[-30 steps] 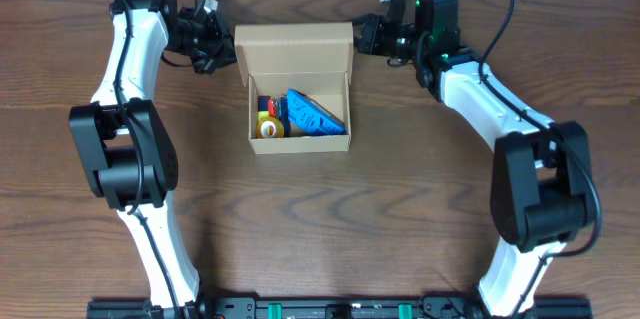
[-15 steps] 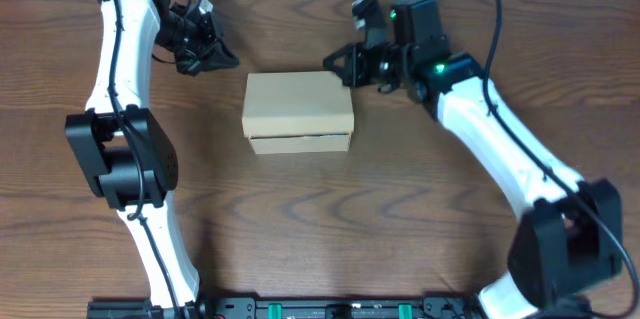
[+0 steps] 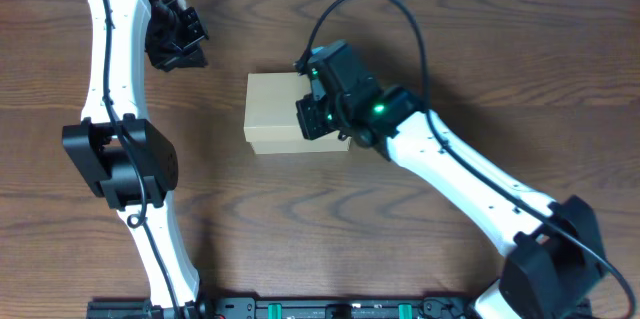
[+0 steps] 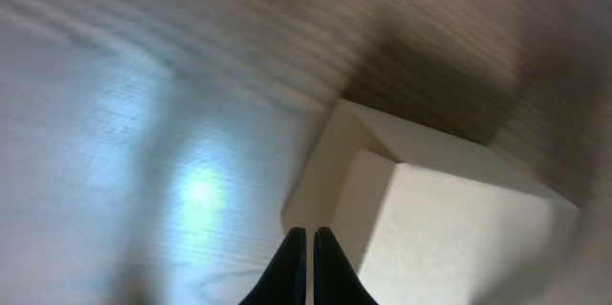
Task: Pack container
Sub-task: 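Press down on the closed lid with the right gripper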
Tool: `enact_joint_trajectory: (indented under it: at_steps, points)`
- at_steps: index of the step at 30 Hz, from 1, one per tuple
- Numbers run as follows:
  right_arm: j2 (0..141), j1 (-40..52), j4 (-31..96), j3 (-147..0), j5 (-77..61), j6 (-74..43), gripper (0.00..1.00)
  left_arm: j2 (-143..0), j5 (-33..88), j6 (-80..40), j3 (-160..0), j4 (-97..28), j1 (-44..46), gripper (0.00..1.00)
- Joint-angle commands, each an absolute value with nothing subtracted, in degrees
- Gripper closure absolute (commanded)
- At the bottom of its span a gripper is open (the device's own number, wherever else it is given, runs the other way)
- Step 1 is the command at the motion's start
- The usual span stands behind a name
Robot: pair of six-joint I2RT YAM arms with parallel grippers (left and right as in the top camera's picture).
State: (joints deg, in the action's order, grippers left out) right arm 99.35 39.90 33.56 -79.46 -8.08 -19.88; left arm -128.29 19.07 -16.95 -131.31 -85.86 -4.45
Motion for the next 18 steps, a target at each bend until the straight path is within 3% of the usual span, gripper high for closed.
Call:
enact_joint_trajectory:
  at_steps: [1,18]
  points:
    - [103.98,40.84,34.30,-79.92,-4.45,-20.32,0.99,-129.21,14.39,-20.01,-132.53,-86.56,-4.47,0.95]
    - [109.47,41.67,35.40,-81.28,-4.36,-19.73,0.99,-129.21,14.44,-19.99,-132.55,-86.61,-4.47,0.95]
